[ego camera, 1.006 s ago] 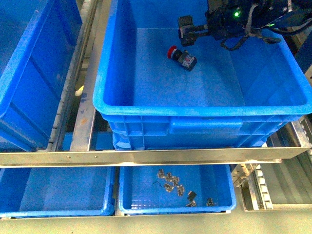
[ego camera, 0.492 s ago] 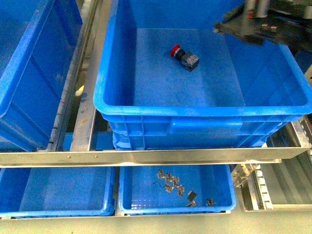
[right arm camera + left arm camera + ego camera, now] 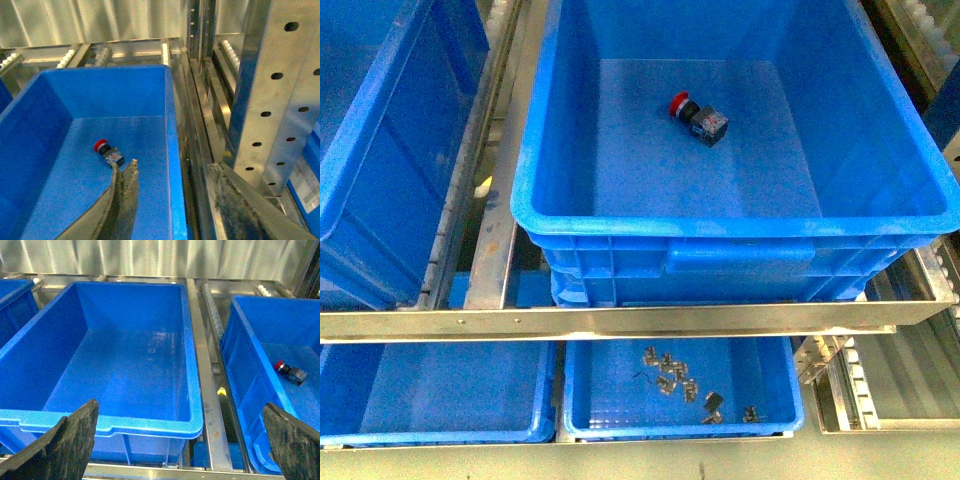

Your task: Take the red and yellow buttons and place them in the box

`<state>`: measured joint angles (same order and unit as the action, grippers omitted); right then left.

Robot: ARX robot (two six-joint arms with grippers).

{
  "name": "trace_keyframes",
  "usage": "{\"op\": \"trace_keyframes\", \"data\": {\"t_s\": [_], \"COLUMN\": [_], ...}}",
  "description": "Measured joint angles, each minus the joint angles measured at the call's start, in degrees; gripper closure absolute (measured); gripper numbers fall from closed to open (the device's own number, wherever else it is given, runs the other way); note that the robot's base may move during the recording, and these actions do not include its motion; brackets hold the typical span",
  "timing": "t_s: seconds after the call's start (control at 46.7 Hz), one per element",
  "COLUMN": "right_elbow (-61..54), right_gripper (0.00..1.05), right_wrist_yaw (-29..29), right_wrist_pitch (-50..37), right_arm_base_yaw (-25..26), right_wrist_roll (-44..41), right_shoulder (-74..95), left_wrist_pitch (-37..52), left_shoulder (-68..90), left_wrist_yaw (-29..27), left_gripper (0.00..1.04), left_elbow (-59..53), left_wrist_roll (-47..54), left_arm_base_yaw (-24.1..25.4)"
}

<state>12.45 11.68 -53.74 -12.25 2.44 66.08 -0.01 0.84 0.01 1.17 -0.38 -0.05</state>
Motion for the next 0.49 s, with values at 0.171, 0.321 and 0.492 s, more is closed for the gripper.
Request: {"op": "trace_keyframes", "data": {"t_s": [0.171,0.321,0.492], "right_elbow": [-4.81,-8.39,-11.06], "right_gripper": [0.95,1.01,1.01], "right_wrist_yaw": [-3.13,-5.35,-9.6], "right_wrist_pitch": [3.52,3.76,8.11], "right_arm_base_yaw": [3.39,5.64,8.66], "right_wrist_roll": [-1.55,-2.08,-2.1], "right_shoulder": [-7.17,-12.31,-17.66], "left_wrist_pitch": [0.0,0.0,0.0], "left_shoulder": [0.0,0.0,0.0], "left_wrist_yaw": [-0.02,-0.02,-0.02], "left_gripper": [0.08,0.08,0.08], "left_elbow": [0.0,0.0,0.0], "left_wrist_roll": [0.0,0.0,0.0], "left_arm_base_yaw": [0.0,0.0,0.0]}}
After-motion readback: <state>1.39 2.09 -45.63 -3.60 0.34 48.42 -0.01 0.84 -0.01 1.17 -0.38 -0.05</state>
